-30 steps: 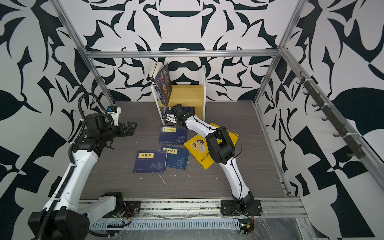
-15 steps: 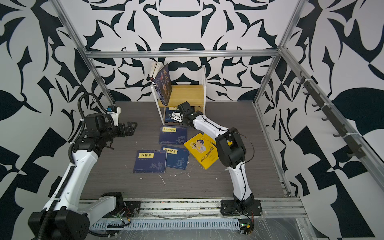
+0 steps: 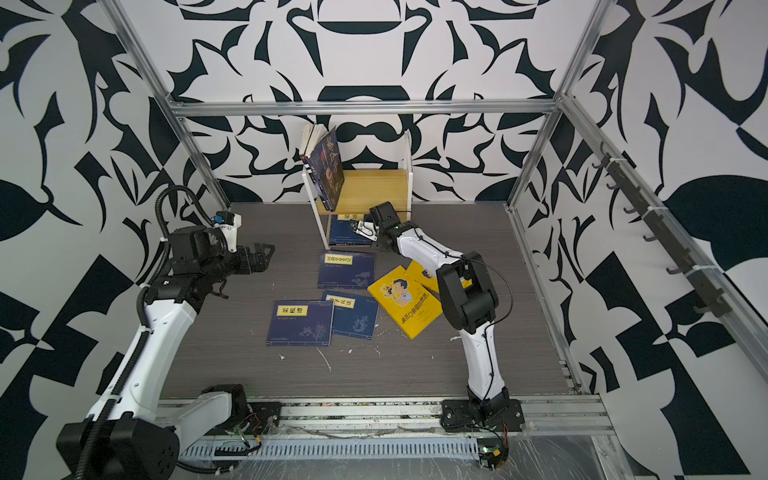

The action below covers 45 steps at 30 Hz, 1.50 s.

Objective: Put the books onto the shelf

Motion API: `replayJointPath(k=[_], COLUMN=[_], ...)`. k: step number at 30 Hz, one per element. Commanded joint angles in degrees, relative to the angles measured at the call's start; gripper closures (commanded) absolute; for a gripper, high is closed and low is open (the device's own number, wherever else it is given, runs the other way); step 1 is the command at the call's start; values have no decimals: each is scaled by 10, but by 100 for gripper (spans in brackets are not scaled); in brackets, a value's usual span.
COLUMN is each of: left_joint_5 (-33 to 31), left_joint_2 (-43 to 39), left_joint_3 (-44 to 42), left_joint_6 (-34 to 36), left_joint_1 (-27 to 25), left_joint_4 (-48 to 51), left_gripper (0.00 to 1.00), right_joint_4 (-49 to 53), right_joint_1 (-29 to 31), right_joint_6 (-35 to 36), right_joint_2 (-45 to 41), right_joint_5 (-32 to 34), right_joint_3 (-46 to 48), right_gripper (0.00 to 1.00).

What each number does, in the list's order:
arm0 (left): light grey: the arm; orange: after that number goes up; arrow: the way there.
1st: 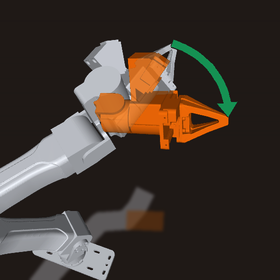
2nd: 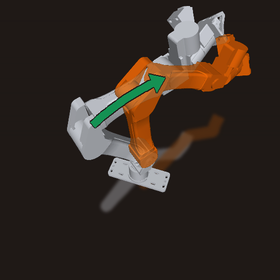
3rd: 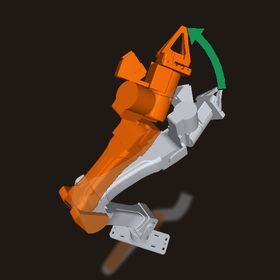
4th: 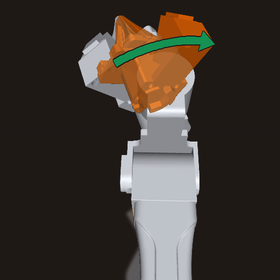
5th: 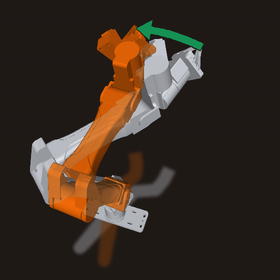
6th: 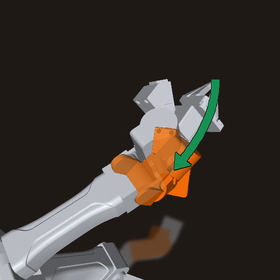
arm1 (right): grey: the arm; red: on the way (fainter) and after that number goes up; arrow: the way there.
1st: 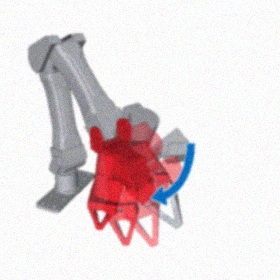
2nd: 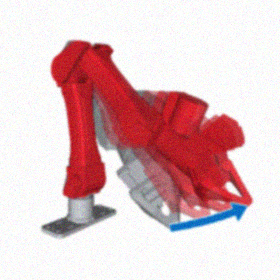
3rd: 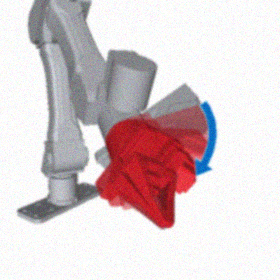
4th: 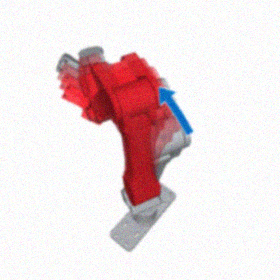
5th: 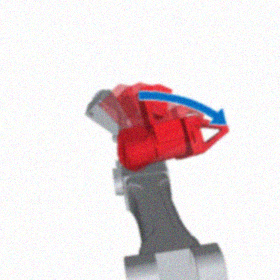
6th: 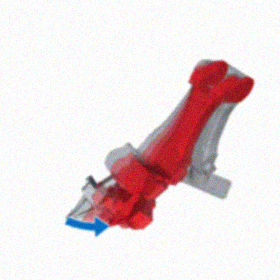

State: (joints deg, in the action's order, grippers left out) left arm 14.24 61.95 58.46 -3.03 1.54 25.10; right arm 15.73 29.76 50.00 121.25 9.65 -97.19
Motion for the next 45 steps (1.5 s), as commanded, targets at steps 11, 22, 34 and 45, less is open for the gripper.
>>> replayJointPath(k=[11,22,34,45], left_joint_5=[7,10,10,11], left_joint_2=[2,2,4,4], left_joint_3=[-3,-4,-5,-7], left_joint_6=[-4,-6,-6,-7], left_joint_1=[6,7,7,7], left_joint_4=[-3,-5,-5,-7], left_gripper=[1,0,1,0], right_joint_4=[22,34,14,-3], right_joint_1=[-2,-1,-4,-7], right_joint_6=[-9,8,-1,-6], right_joint_2=[4,9,18,24], right_joint_5=[-39,-42,-28,-15], right_joint_3=[-27,-25,-35,-46], right_gripper=[35,33,39,48])
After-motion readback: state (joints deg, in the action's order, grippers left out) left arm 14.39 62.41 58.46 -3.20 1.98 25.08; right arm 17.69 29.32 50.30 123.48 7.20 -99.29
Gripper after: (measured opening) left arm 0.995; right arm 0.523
